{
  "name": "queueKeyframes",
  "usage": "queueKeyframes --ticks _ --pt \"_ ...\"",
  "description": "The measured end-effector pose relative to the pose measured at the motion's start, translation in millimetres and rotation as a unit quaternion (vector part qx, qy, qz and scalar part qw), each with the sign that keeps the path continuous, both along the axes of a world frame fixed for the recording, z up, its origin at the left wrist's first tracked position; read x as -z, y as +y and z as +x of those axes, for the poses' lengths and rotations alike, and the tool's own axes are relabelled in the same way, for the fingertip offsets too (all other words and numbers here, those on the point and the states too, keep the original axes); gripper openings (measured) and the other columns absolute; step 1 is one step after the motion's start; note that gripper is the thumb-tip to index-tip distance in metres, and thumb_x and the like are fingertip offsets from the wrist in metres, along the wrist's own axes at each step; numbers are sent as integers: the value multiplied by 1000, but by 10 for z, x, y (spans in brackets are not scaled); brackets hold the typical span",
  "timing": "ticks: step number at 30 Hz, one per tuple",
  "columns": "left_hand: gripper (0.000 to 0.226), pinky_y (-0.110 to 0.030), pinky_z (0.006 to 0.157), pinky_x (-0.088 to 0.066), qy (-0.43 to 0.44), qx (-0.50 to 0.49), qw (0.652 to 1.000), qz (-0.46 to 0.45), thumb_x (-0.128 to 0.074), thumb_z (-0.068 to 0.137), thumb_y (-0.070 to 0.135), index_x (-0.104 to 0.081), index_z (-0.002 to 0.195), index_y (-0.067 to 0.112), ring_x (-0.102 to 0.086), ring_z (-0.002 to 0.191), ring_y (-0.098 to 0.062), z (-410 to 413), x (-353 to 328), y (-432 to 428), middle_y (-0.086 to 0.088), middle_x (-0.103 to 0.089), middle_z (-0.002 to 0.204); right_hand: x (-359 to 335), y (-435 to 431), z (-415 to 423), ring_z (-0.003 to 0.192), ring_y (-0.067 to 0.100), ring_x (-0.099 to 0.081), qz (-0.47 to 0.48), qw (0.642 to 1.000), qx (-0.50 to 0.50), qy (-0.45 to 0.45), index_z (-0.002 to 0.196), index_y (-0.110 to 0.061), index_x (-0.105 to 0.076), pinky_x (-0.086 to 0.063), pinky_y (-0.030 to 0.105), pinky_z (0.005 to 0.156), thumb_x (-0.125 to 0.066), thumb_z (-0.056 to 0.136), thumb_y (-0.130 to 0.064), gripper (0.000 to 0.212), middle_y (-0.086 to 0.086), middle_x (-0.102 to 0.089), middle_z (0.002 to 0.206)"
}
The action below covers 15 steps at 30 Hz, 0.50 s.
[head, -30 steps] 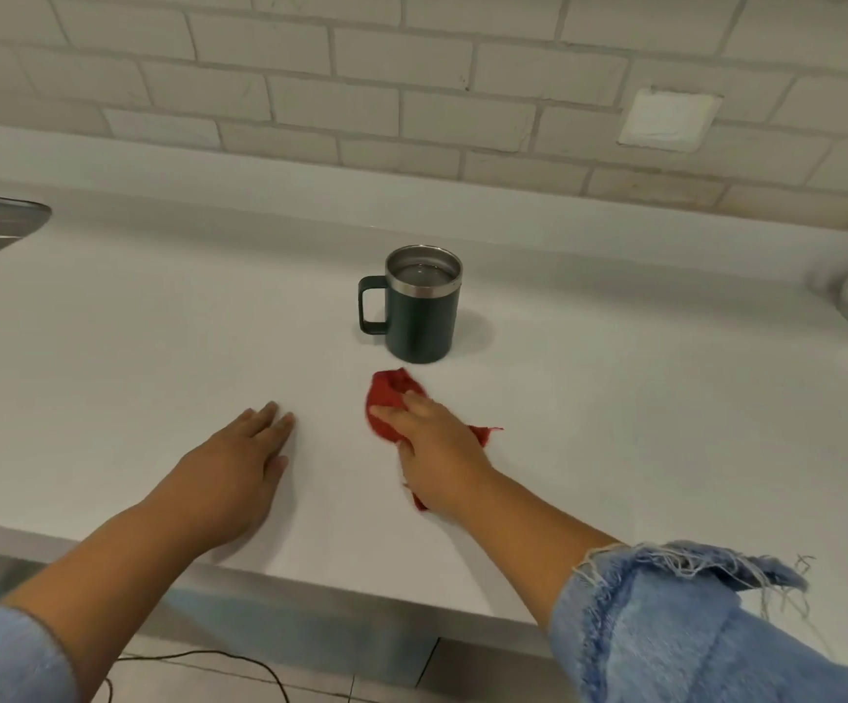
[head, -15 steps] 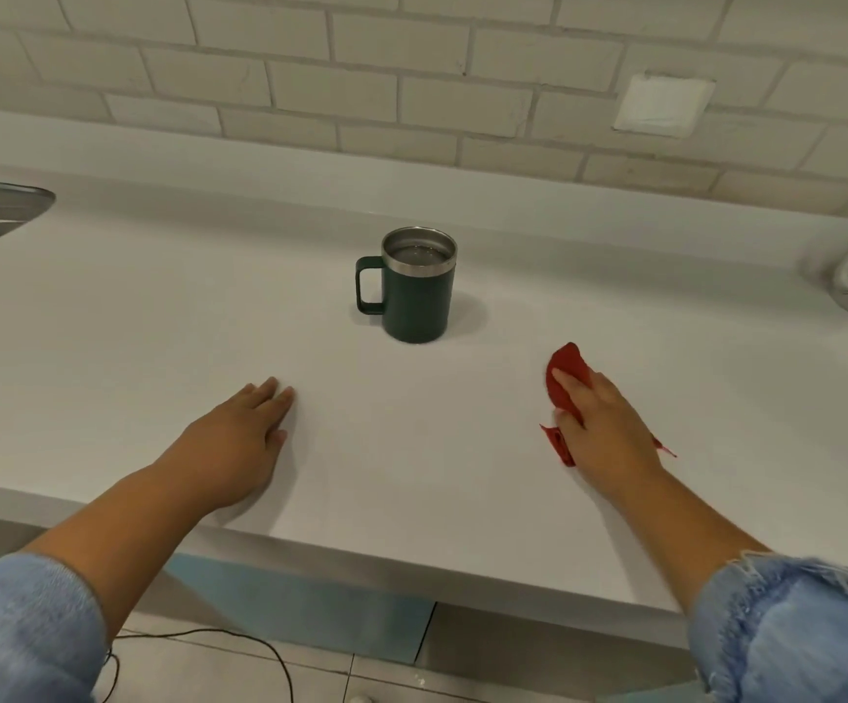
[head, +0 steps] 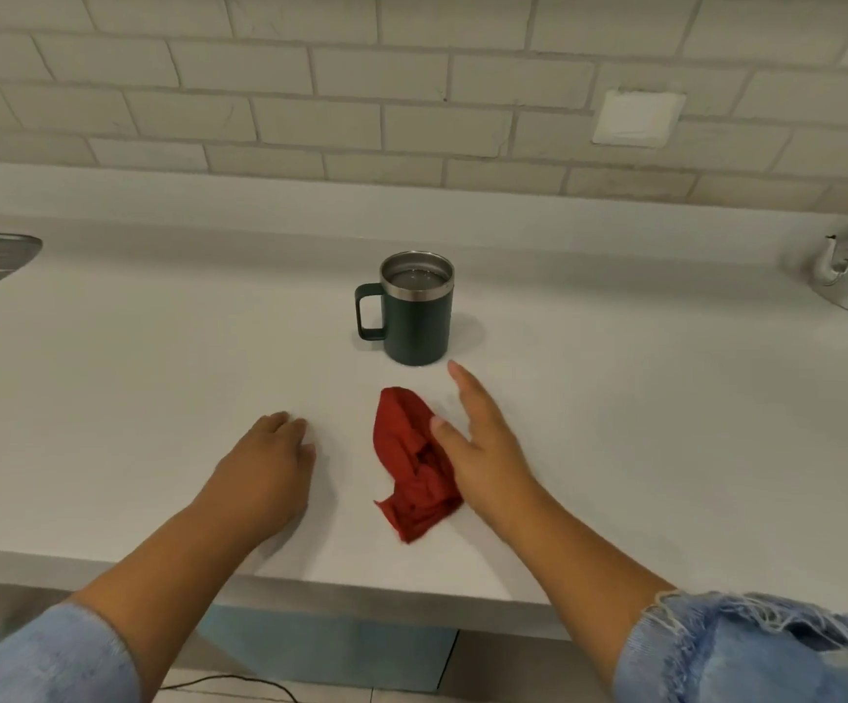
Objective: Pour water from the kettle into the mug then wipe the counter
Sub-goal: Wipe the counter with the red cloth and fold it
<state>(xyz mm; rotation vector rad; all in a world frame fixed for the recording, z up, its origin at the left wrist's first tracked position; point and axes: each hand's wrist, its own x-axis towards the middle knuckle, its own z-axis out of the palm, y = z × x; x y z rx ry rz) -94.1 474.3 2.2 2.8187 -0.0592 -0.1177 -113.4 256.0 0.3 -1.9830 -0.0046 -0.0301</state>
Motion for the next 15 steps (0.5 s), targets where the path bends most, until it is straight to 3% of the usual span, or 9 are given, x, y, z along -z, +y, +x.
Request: queueKeyframes --ticks 3,7,9,12,15 --pt "57 -39 117 -14 -44 58 995 -70 -26 95 48 -27 144 19 -11 145 -23 34 -83 -579 -4 -16 158 7 -474 32 138 13 -28 -133 974 169 -69 144 -27 -30 -24 23 110 -48 96 -19 52 -2 -28 153" --pt "72 -48 115 4 -3 214 975 56 -18 87 68 -8 147 30 16 144 -30 -43 126 -1201 0 6 159 221 -763 26 144 22 -18 -301 935 188 8 145 -17 -28 -21 41 117 -46 95 -18 54 6 -23 155" --pt "64 -47 116 4 -44 245 965 79 -19 90 62 -7 147 33 14 145 -30 71 229 -1161 1 2 160 302 -752 61 143 21 -19 -371 915 160 -2 144 -16 -32 -19 42 117 -43 94 -16 51 5 -28 153" --pt "52 -45 120 -4 -100 289 949 78 -18 95 47 -17 146 35 2 146 -24 402 288 -850 3 -14 158 313 -737 107 142 20 -23 -398 905 150 1 142 -17 -37 -19 42 116 -40 94 -16 48 5 -32 151" --pt "50 -36 120 -9 -150 243 958 16 -31 93 34 -38 141 22 -18 143 -22 687 324 -458 -4 -33 151 342 -736 110 137 21 -33 -406 901 153 1 140 -16 -40 -24 42 114 -39 94 -16 47 5 -37 148"
